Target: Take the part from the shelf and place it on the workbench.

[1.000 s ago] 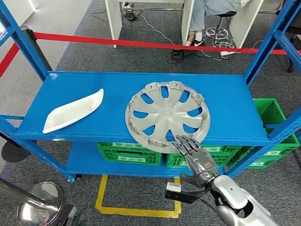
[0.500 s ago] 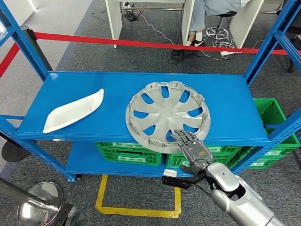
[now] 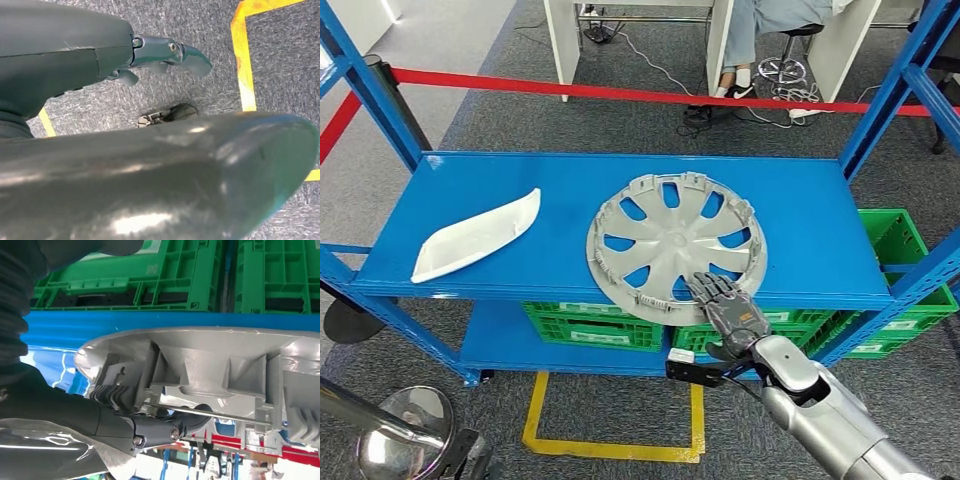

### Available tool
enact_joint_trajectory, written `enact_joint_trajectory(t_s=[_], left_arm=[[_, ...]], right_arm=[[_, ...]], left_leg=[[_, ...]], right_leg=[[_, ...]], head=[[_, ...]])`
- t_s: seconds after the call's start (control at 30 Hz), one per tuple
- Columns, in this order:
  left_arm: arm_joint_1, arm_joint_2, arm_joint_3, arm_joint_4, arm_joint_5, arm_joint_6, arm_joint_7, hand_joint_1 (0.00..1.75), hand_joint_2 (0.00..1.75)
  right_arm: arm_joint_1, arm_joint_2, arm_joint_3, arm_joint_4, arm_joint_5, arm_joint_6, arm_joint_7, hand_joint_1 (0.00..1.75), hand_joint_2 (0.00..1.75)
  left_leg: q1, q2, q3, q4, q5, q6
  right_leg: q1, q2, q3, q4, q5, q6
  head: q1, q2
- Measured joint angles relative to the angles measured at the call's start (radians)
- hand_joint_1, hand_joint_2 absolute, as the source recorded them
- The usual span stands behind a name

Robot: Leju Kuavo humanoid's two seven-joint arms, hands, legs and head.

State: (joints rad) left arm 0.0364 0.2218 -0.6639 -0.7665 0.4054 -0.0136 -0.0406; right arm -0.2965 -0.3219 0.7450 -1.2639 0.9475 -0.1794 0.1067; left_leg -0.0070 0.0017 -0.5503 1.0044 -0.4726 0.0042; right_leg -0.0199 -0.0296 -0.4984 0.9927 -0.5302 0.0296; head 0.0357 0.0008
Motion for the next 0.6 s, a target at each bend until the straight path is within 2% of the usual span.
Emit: enact_joint_trajectory(t_s=[0.33, 0.37, 0.47, 0.5, 0.6], left_arm=[[0.001, 0.002, -0.002, -0.015, -0.017, 0.001, 0.01, 0.0, 0.0], [0.001, 0.003, -0.002, -0.017, -0.021, 0.001, 0.012, 0.0, 0.0], [0.002, 0.006, -0.002, -0.023, -0.033, 0.0, 0.014, 0.0, 0.0], [0.004, 0.007, -0.002, -0.026, -0.035, 0.0, 0.015, 0.0, 0.0], [0.008, 0.009, -0.002, -0.034, -0.039, 0.0, 0.015, 0.0, 0.0]], right_arm=[[-0.028, 0.019, -0.001, 0.065, 0.021, -0.031, -0.003, 0.01, 1.75], [-0.031, 0.021, -0.002, 0.073, 0.027, -0.037, -0.002, 0.34, 1.75], [-0.035, 0.028, -0.01, 0.096, 0.048, -0.067, 0.002, 1.64, 1.75], [-0.035, 0.031, -0.014, 0.102, 0.056, -0.081, 0.004, 1.75, 1.75], [-0.031, 0.035, -0.026, 0.112, 0.082, -0.126, 0.008, 1.75, 1.75]], left_leg=[[0.0, 0.0, 0.0, 0.0, 0.001, 0.001], [0.0, 0.0, 0.0, 0.0, 0.001, 0.001], [0.0, 0.0, 0.0, 0.0, 0.002, 0.002], [0.0, 0.0, 0.0, 0.0, 0.002, 0.002], [0.0, 0.0, 0.0, 0.0, 0.002, 0.002]], right_leg=[[0.0, 0.0, 0.0, 0.0, 0.001, 0.001], [0.0, 0.0, 0.0, 0.0, 0.001, 0.001], [0.0, 0.0, 0.0, 0.0, 0.002, 0.002], [0.0, 0.0, 0.0, 0.0, 0.002, 0.002], [0.0, 0.0, 0.0, 0.0, 0.002, 0.002]], head=[[0.0, 0.0], [0.0, 0.0], [0.0, 0.0], [0.0, 0.0], [0.0, 0.0]])
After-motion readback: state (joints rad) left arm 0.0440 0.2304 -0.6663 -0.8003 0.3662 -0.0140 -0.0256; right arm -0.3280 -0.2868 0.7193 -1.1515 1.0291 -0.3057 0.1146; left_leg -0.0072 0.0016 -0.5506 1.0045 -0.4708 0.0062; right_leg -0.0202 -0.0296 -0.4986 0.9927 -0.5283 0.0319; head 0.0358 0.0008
